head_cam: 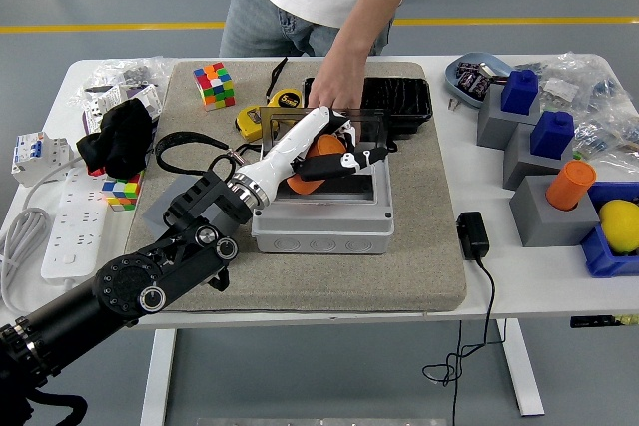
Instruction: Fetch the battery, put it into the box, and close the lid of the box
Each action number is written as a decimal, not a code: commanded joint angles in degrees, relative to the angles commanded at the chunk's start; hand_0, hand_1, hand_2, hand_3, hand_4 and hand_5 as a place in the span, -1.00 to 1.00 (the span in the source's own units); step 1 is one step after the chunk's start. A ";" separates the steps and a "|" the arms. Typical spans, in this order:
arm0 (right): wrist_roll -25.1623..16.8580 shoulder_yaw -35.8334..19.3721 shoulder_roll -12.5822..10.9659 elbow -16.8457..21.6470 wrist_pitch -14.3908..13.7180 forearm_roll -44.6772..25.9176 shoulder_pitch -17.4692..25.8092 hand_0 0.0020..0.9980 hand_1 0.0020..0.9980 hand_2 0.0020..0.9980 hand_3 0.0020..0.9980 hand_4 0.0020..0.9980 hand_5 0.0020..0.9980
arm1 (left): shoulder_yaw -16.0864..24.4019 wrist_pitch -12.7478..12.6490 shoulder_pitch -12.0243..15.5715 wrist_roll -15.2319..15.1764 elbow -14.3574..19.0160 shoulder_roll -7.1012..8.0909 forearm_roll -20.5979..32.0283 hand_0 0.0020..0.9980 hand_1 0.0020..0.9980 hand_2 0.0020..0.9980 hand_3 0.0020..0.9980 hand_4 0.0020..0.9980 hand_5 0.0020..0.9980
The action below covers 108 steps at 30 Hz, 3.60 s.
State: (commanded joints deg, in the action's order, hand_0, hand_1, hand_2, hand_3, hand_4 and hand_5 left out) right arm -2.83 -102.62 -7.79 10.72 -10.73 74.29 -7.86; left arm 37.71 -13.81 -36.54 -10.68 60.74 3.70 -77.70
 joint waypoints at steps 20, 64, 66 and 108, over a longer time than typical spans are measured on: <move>0.06 0.29 0.01 -0.03 0.01 -0.11 0.14 0.58 0.46 0.46 0.56 1.00 1.00 | -0.16 4.13 0.31 -0.32 -0.89 0.13 -3.48 -0.37 -0.30 -0.51 -0.52 0.97 0.38; 0.06 -0.01 0.71 0.01 -0.18 -0.16 0.23 0.58 0.46 0.46 0.56 1.00 1.00 | 19.85 37.56 5.87 12.49 18.08 1.17 20.56 0.38 0.40 0.36 0.27 1.00 0.64; 0.05 0.06 0.72 0.02 -0.20 -0.19 0.20 0.58 0.46 0.46 0.56 1.00 1.00 | 19.73 35.56 5.81 10.50 17.77 0.97 24.62 0.38 0.40 0.36 0.27 1.00 0.64; 0.12 0.57 0.67 -0.03 -0.26 -0.41 -0.08 0.58 0.46 0.46 0.56 1.00 1.00 | 23.26 28.75 3.11 25.99 13.61 3.79 -43.64 1.00 1.00 1.00 0.63 1.00 1.00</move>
State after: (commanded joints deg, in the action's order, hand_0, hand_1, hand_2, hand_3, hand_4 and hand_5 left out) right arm -2.71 -102.06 -7.12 10.69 -10.99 73.88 -7.93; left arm 60.97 14.94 -33.43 15.31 74.35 7.49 -121.34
